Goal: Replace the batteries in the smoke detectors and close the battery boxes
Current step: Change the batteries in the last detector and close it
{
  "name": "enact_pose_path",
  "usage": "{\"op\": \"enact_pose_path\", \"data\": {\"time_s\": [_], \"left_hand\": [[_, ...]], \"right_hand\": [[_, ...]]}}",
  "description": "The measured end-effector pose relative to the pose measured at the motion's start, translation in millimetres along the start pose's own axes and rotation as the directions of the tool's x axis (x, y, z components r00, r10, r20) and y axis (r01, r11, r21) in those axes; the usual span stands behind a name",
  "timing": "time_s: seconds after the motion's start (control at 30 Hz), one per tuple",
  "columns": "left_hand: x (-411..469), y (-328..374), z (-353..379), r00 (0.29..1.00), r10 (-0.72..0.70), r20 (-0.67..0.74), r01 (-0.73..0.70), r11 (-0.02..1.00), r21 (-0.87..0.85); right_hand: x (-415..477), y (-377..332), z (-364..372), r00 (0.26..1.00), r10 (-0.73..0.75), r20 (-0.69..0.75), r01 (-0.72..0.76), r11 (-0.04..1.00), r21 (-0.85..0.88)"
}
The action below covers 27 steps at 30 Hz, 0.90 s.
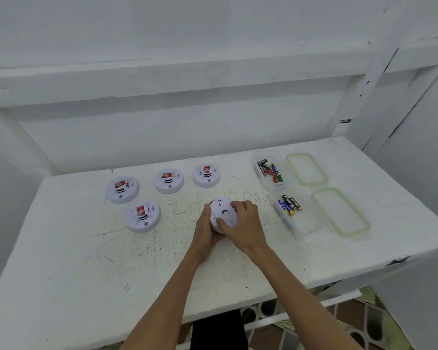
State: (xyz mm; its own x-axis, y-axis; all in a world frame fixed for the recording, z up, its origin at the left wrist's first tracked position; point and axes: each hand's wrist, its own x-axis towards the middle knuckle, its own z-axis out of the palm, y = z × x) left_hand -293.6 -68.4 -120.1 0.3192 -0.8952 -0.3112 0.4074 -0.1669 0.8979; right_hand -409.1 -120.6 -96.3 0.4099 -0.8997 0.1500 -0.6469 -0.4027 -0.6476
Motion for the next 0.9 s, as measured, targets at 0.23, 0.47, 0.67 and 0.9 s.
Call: {"op": "enact_pose_path", "data": {"time_s": [0.23,0.47,0.67,0.9], "left_hand": [[-1.5,-2.2,1.4,0.999,0.041,-0.012,-0.041,0.999,0.033],[-2.0,-0.7,1.2,0.999,0.044,-0.024,-0.043,0.998,0.045],[-4.4,0.9,2.4,0.998,0.047,-0.037,-0.047,0.999,0.008],[-4.6,0.2,2.6,0.997,0.048,-0.053,-0.05,0.998,-0.044]], "right_hand": [[1.4,1.7,-2.1,1.0,0.006,0.019,-0.007,0.999,0.053],[3.2,0.9,-4.6,0.999,0.005,0.049,-0.009,0.997,0.08],[4.9,2.0,2.1,0.999,0.024,0.031,-0.03,0.977,0.212],[3.7,3.2,-11.7,0.993,0.102,0.05,-0.114,0.904,0.413]]}}
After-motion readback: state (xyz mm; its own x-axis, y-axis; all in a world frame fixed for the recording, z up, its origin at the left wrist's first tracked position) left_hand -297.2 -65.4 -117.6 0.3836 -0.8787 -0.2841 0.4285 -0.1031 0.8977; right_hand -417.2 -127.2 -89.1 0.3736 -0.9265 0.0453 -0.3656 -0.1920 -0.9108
